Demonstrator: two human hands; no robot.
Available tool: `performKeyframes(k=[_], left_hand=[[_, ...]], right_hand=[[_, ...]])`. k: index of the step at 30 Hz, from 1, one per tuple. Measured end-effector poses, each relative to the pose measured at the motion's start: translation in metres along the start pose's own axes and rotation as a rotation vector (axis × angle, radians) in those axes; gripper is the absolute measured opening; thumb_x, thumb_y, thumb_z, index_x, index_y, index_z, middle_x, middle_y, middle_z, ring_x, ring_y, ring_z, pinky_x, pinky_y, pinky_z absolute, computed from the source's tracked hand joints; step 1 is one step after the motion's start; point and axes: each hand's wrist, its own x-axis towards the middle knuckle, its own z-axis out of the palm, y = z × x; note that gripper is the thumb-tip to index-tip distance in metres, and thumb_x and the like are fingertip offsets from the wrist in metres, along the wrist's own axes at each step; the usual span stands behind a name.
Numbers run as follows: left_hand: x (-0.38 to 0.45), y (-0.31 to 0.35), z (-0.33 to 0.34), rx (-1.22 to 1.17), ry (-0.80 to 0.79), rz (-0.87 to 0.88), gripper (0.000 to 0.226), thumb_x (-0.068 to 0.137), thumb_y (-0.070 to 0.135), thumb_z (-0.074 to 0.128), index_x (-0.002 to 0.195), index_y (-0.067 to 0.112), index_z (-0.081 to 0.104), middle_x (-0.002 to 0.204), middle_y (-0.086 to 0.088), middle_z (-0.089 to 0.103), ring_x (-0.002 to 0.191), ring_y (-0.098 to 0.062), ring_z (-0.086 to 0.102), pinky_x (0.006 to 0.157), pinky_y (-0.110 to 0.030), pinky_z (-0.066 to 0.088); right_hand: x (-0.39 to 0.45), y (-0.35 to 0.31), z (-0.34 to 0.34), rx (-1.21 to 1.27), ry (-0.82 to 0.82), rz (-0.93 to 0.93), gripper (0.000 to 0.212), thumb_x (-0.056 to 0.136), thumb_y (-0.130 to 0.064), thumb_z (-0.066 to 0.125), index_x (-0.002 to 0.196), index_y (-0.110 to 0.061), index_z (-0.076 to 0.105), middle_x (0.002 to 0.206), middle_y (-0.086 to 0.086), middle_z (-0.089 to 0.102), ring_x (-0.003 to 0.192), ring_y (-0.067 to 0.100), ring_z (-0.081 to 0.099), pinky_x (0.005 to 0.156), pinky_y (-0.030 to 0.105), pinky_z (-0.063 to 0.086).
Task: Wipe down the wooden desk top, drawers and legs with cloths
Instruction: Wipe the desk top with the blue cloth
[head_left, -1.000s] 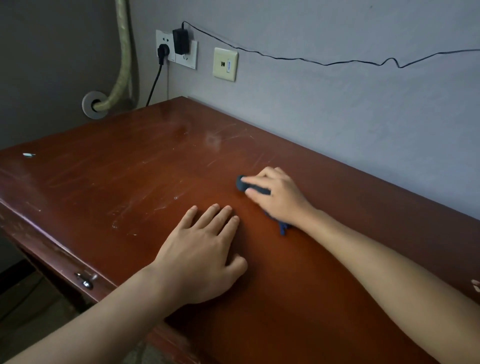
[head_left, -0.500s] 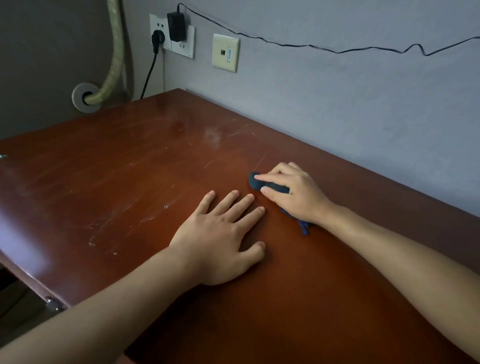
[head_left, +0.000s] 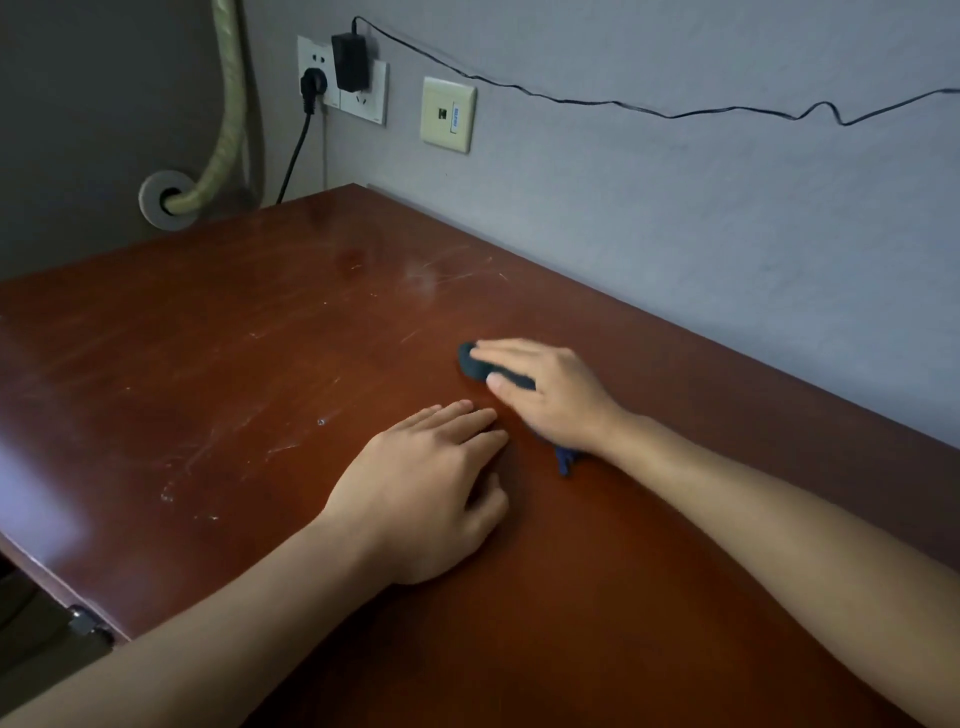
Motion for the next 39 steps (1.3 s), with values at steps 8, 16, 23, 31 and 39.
performKeyframes(k=[8,16,23,31,39], left_hand=[[-0.005,-0.001,0.004,0.039,0.169,0.065,0.044,0.092,0.035,0.043,0.111,0.019,0.079,0.122,0.003,0.073,0.117,-0.016,0.067,0.096,-0.033,0.055],[0.005,0.001,0.0,0.056,-0.104,-0.033,0.07,0.097,0.057,0.016,0.163,0.036,0.021,0.172,0.011,0.012,0.159,-0.011,0.004,0.129,-0.033,0.001],[0.029,0.003,-0.004,0.181,-0.31,-0.077,0.071,0.101,0.066,0.013,0.163,0.04,-0.009,0.171,0.009,-0.017,0.156,-0.012,-0.018,0.128,-0.038,-0.011],[0.065,0.01,0.015,0.211,-0.307,-0.052,0.079,0.095,0.076,0.004,0.161,0.038,-0.016,0.168,0.006,-0.025,0.154,-0.017,-0.027,0.126,-0.052,-0.013],[0.066,0.008,0.012,0.164,-0.28,-0.06,0.08,0.094,0.078,0.006,0.162,0.039,-0.013,0.168,0.009,-0.024,0.154,-0.013,-0.026,0.127,-0.049,-0.013]], right_hand=[[0.017,0.049,-0.013,-0.221,0.104,0.329,0.034,0.104,-0.034,0.053,0.135,-0.027,0.065,0.139,-0.005,0.064,0.13,0.021,0.058,0.105,0.034,0.047],[0.036,0.054,-0.012,-0.231,0.049,0.369,0.041,0.106,-0.029,0.047,0.144,-0.021,0.056,0.152,-0.001,0.053,0.139,0.023,0.048,0.11,0.031,0.037],[-0.045,0.029,-0.023,-0.03,-0.091,0.064,0.042,0.106,-0.032,0.052,0.148,-0.034,0.051,0.152,-0.016,0.049,0.142,0.002,0.042,0.117,0.025,0.033],[0.017,0.155,-0.047,-0.271,0.088,0.579,0.043,0.107,-0.035,0.044,0.148,-0.026,0.052,0.148,0.003,0.056,0.134,0.03,0.052,0.107,0.038,0.042],[0.082,0.124,-0.02,-0.178,0.052,0.418,0.041,0.107,-0.033,0.044,0.147,-0.024,0.054,0.151,0.001,0.053,0.138,0.025,0.049,0.11,0.035,0.038]])
